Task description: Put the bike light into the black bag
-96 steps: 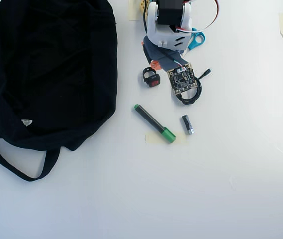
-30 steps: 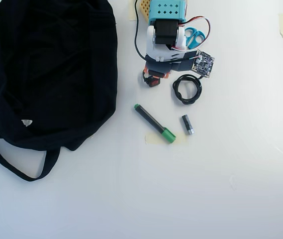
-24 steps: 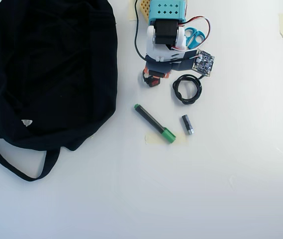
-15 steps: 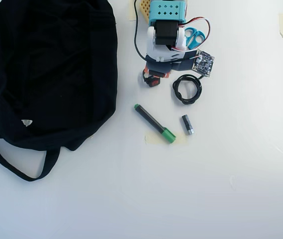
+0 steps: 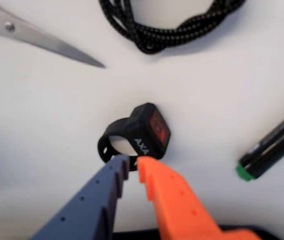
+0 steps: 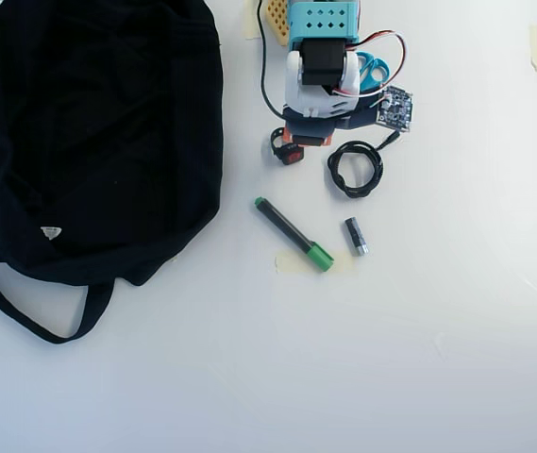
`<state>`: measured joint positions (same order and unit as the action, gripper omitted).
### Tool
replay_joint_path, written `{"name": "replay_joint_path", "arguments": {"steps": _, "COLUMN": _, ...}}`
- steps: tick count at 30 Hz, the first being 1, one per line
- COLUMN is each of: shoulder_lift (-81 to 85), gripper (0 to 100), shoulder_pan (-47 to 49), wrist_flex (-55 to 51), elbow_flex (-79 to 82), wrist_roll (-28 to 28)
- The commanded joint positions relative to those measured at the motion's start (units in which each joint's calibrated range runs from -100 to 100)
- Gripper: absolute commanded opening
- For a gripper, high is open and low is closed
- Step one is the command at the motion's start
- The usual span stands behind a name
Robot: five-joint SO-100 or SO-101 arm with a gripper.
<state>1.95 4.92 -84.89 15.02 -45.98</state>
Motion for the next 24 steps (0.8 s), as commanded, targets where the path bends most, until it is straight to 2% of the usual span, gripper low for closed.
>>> {"name": "replay_joint_path", "arguments": {"steps": 1, "shoulder_lift": 0.5, "gripper": 2, "shoulder_pan": 0.6, "wrist_flex": 0.6, "elbow_flex": -0.5, "wrist_roll": -1.4}}
{"name": "replay_joint_path", "arguments": {"steps": 8, "shoulder_lift": 0.5, "gripper": 2, "shoulder_pan": 0.7, "wrist_flex": 1.3, "elbow_flex": -0.6, "wrist_roll": -5.0}}
{"name": "replay_joint_path", "arguments": {"steps": 24, "shoulder_lift": 0.5, "gripper": 2, "shoulder_pan": 1.5, "wrist_flex": 2.6, "elbow_flex": 1.2, "wrist_roll": -5.0}}
